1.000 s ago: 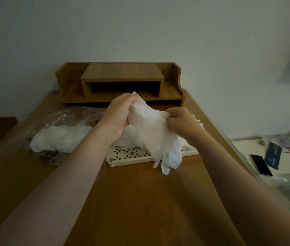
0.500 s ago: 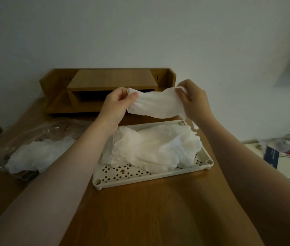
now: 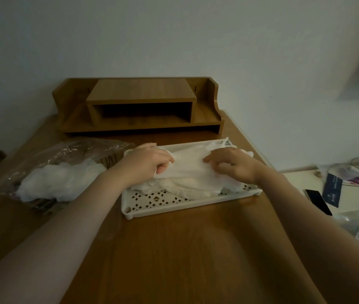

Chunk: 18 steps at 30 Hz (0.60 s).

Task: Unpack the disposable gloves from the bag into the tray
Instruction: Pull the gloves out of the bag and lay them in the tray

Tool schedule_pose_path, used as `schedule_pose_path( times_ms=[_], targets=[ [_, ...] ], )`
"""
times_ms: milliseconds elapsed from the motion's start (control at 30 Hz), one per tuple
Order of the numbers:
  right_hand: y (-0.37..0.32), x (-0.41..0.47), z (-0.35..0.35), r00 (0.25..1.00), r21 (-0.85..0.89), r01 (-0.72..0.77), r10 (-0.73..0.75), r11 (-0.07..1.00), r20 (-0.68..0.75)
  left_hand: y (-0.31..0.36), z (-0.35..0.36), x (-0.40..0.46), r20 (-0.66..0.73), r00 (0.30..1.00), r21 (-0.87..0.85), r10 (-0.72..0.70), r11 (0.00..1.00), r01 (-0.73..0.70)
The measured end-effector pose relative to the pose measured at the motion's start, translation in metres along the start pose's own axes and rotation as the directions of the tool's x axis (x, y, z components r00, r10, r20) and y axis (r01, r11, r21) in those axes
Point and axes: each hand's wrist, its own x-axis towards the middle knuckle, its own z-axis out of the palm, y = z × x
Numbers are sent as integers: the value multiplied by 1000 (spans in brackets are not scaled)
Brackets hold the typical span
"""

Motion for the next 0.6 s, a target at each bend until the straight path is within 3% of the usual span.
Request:
schedule_pose_path(
  times_ms=[100,167,267,333,400,467,533,600],
  targets=[
    [-11,-1,4,976,157,-202,186,967,110,-3,2,-5,97,992,272,-86,961,57],
    [-19,1,4,969,138,-247,246,959,24,4,-1,-9,114,963,346,-244,918,191],
    [-26,6,9,945,-118,-179,137,977,-298,27,-7,-4,-113,943,393,-314,857,333],
    [-29,12,20,953,-237,-103,28,966,-300,48,-7,4,-271,930,267,-249,909,321],
    [-29,19,38,988,-344,-33,-21,939,-150,61,3,14,-194,953,134,-232,956,260],
    [-23,24,55,999,-388,-50,38,920,-39,57,22,20,9,963,143,-269,954,264],
    [-11,24,58,990,-373,-132,143,918,2,41,39,17,168,903,186,-396,912,365],
    [0,23,54,980,-379,-187,199,906,-5,27,49,11,197,849,210,-490,867,452]
  ],
)
